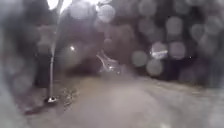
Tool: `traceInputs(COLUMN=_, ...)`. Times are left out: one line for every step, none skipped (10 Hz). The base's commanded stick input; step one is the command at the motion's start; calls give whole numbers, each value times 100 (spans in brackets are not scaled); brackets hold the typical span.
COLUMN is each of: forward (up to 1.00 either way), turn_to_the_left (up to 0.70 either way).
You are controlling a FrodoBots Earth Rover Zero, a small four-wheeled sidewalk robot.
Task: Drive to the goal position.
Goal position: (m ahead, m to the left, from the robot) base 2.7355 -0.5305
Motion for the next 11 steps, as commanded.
traceInputs(forward=70, turn_to_the_left=0)
traceInputs(forward=70, turn_to_the_left=0)
traceInputs(forward=70, turn_to_the_left=0)
traceInputs(forward=70, turn_to_the_left=0)
traceInputs(forward=70, turn_to_the_left=0)
traceInputs(forward=70, turn_to_the_left=0)
traceInputs(forward=70, turn_to_the_left=0)
traceInputs(forward=70, turn_to_the_left=0)
traceInputs(forward=70, turn_to_the_left=0)
traceInputs(forward=70, turn_to_the_left=0)
traceInputs(forward=70, turn_to_the_left=0)
